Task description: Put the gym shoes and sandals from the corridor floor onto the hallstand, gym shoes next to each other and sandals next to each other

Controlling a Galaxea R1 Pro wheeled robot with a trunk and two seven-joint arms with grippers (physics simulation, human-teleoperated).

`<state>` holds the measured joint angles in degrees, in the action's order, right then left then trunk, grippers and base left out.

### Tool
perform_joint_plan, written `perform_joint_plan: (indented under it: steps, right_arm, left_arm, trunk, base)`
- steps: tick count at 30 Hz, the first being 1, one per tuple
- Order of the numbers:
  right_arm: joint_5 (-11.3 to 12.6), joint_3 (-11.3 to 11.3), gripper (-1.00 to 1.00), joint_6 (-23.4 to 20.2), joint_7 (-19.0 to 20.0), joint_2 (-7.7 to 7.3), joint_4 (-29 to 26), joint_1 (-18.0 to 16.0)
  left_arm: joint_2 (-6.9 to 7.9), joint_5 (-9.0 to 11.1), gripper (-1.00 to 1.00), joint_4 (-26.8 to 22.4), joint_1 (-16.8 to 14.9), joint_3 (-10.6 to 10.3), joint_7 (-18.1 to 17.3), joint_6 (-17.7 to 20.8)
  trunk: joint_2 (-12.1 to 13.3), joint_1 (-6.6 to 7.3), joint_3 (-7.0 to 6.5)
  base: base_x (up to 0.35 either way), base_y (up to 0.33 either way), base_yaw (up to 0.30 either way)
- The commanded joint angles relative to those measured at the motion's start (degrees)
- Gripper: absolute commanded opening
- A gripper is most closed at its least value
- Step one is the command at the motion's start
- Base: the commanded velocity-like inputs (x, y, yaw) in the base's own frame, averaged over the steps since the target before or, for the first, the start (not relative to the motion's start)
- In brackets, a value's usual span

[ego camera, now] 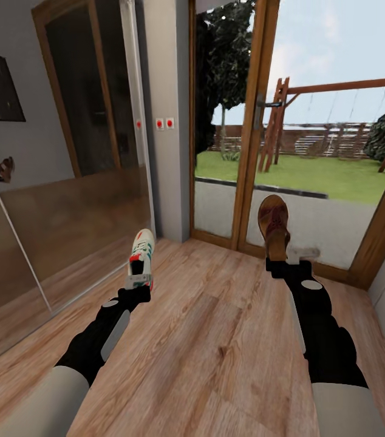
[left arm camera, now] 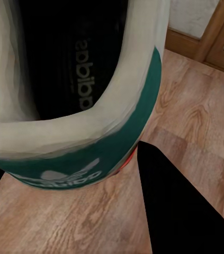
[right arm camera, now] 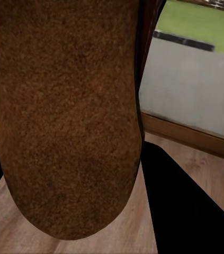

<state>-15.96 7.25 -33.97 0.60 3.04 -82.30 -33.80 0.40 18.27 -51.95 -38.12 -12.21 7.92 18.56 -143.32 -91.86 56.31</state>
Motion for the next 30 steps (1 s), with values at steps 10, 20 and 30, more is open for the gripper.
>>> perform_joint_plan:
  steps: [10, 20, 30]
  right_arm:
    - [0.0, 0.0, -1.00, -0.3, -0.1, 0.04, -0.1, 0.0]
    - [0.0, 0.0, -1.00, -0.3, -0.1, 0.04, -0.1, 0.0]
    - [-0.1, 0.0, -1.00, -0.3, -0.1, 0.04, -0.1, 0.0]
  left_arm:
    - [0.04, 0.5, -1.00, -0.1, 0.0, -0.2, 0.4, 0.2]
    - [0.04, 0.5, -1.00, -0.1, 0.0, -0.2, 0.4, 0.2]
    - [0.04, 0.5, -1.00, -0.1, 0.0, -0.2, 0.4, 0.2]
  trunk:
    - [1.3, 0.84, -2.98]
    - [2.1, 1.28, -4.28]
    - [2.1, 1.28, -4.63]
  base:
    - [0.000, 0.000, 0.000]
    - [0.000, 0.000, 0.000]
    - [0.000, 0.000, 0.055]
